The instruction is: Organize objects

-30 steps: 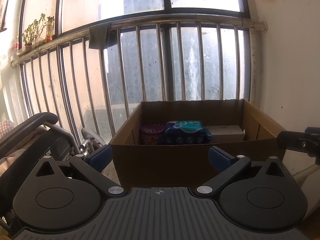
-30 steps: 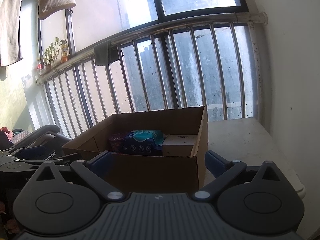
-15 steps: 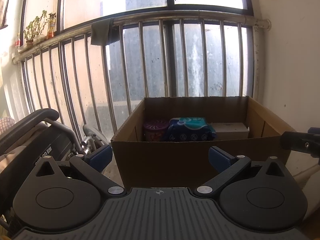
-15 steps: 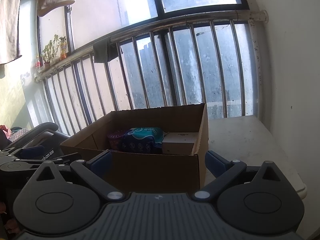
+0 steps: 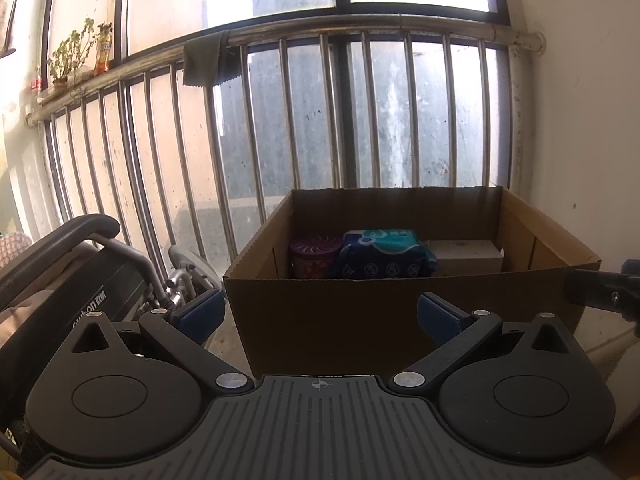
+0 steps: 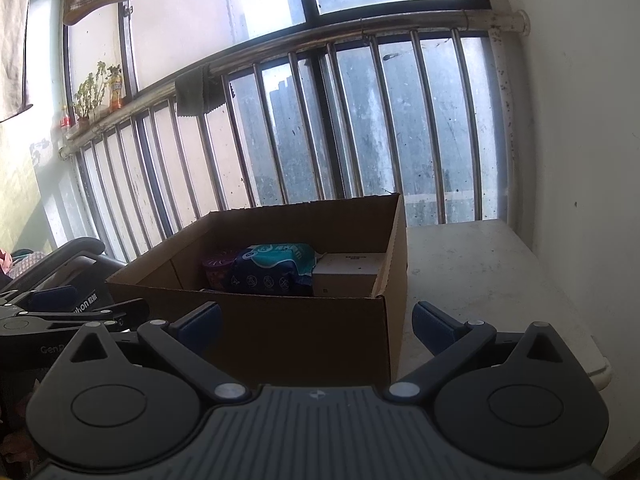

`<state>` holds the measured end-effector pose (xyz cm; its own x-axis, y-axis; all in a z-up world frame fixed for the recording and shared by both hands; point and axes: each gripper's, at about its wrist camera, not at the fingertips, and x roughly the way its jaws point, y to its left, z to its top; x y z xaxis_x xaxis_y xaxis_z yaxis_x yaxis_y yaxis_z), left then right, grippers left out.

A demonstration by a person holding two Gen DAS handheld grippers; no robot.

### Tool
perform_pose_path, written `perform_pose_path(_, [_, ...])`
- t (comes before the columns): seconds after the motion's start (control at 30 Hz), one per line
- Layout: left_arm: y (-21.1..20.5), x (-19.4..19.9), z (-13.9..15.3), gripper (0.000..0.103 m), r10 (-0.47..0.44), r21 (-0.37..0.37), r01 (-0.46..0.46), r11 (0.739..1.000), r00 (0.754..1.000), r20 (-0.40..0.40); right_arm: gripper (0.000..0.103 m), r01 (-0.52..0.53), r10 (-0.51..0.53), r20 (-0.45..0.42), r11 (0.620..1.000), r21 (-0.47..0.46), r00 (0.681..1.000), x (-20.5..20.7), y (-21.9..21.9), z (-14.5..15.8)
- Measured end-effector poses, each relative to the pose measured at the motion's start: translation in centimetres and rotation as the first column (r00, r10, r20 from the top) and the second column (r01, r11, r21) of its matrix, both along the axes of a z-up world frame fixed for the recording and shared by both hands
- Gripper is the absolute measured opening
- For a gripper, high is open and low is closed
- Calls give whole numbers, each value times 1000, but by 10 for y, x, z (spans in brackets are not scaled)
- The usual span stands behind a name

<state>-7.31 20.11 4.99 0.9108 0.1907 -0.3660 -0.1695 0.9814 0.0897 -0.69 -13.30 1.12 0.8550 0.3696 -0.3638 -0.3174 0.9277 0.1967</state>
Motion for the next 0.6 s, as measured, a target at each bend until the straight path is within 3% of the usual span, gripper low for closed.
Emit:
perform_pose_path(0.37, [-2,-2,-1,103,-6,6,6,1000,1000,-2,103,-44,44,7,997,59,999,-5,-5,5])
perform_pose_path(0.6, [0,-1,-2,103,-4,2,4,1000,1000,-6,103,-13,13,0,1000,11,1000,-3,-1,3])
